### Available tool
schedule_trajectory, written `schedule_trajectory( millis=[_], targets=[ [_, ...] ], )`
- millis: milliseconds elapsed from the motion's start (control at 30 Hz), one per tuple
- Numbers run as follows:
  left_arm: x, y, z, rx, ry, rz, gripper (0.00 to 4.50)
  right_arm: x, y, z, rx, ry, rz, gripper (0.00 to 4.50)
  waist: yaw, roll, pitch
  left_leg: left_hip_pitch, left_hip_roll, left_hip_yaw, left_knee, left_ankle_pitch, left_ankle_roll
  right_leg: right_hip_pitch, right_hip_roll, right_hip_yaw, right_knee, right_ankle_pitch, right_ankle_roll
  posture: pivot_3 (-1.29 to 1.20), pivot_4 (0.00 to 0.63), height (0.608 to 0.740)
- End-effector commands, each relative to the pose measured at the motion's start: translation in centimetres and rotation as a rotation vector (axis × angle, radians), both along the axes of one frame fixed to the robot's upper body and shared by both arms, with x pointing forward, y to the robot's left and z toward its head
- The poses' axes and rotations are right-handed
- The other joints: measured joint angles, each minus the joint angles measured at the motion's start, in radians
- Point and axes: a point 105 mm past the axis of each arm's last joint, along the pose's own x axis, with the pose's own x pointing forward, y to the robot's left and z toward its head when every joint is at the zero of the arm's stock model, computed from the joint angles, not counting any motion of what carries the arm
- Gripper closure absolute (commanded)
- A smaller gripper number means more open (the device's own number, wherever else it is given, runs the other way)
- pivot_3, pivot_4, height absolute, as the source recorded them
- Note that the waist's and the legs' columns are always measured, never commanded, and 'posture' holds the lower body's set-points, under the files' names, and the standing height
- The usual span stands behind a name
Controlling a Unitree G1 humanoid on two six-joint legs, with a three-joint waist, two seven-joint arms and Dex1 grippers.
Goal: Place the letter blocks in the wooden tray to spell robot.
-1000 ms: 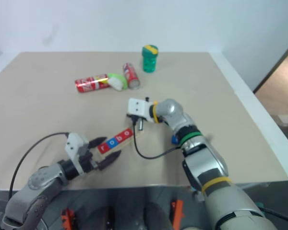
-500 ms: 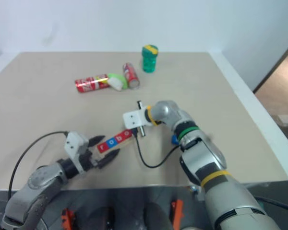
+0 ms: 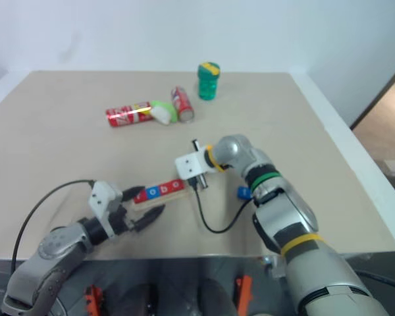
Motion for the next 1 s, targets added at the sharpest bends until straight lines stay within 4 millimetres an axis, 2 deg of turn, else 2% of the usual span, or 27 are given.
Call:
schedule_trajectory(
  millis=[33,267,433,567,600,633,733,833,900,967,1000],
  targets=[
    [0.2,0.0,1.1,0.012,-0.052,-0.025,0.00,-0.9,-1.5,-0.7,-0.049,0.075,0.010,4.47,0.000,0.000,0.000,0.000,0.000,0.000,0.000,0.000,0.000,0.000,0.000,0.000,0.000,0.000,0.000,0.00,0.150,0.740],
    [0.5,-0.3,1.1,0.017,-0.051,-0.037,0.00,-1.9,-1.7,-1.6,-0.032,0.145,-0.018,4.47,0.001,0.000,0.000,0.000,0.000,-0.001,0.000,0.000,0.000,0.001,0.000,-0.001,0.000,0.000,0.000,0.00,0.150,0.740],
    [0.6,-0.3,1.2,0.026,-0.056,-0.046,0.00,-1.4,-1.9,-1.2,0.004,0.098,-0.055,4.47,0.001,0.000,0.000,0.000,0.000,-0.001,0.000,0.000,0.000,0.001,0.000,-0.001,0.000,-0.001,0.000,0.00,0.150,0.740],
    [0.3,-0.7,1.3,0.064,-0.086,-0.087,0.00,0.3,-2.7,1.2,0.120,0.039,-0.166,4.47,0.000,0.000,0.000,0.001,0.000,-0.001,0.000,0.000,0.000,0.001,0.000,-0.001,0.000,-0.001,-0.001,0.00,0.150,0.740],
    [0.1,-0.8,1.3,0.074,-0.093,-0.105,0.00,0.9,-3.1,2.2,0.180,0.029,-0.208,4.47,0.000,0.000,0.000,0.001,0.000,-0.001,0.000,0.000,0.000,0.001,0.000,-0.001,0.000,0.000,-0.001,0.00,0.150,0.740],
    [0.0,-1.0,1.3,0.080,-0.099,-0.120,0.00,1.3,-3.4,3.1,0.231,0.031,-0.244,4.24,0.000,0.000,0.000,0.001,0.000,0.000,0.000,0.000,0.000,0.001,0.000,0.000,0.000,0.000,-0.001,0.00,0.150,0.740],
    [-0.4,-1.3,1.6,0.092,-0.120,-0.165,0.00,1.9,-5.2,5.4,0.413,0.082,-0.367,4.24,0.002,0.000,0.000,0.001,-0.001,0.000,0.001,0.001,-0.001,0.001,-0.001,0.000,0.000,0.000,0.000,0.00,0.150,0.740],
    [-0.9,-1.8,1.9,0.088,-0.128,-0.231,0.00,1.4,-7.7,6.3,0.613,0.229,-0.522,3.56,0.001,0.000,0.001,0.000,-0.001,0.001,0.000,0.000,-0.001,0.000,-0.001,0.001,0.000,0.000,0.000,0.00,0.150,0.740],
    [-1.2,-2.0,2.1,0.099,-0.133,-0.270,0.00,0.5,-9.1,6.3,0.703,0.305,-0.616,2.63,0.010,0.000,0.001,-0.001,0.000,0.000,0.000,0.000,-0.001,0.000,-0.001,0.000,0.000,-0.001,0.000,0.00,0.150,0.740],
    [-1.4,-2.1,2.2,0.099,-0.131,-0.297,0.00,-1.5,-10.0,6.0,0.766,0.378,-0.691,1.99,0.015,0.000,0.001,-0.002,0.000,-0.003,-0.001,-0.001,-0.001,-0.001,0.000,-0.002,0.000,-0.003,0.000,0.00,0.150,0.740],
    [-1.4,-2.2,2.2,0.099,-0.129,-0.306,0.00,-2.4,-10.2,6.1,0.813,0.410,-0.731,1.51,0.018,0.000,0.001,-0.003,0.000,-0.003,-0.001,-0.001,-0.001,-0.001,0.000,-0.002,0.000,-0.003,0.000,0.00,0.150,0.740]
  ],
)
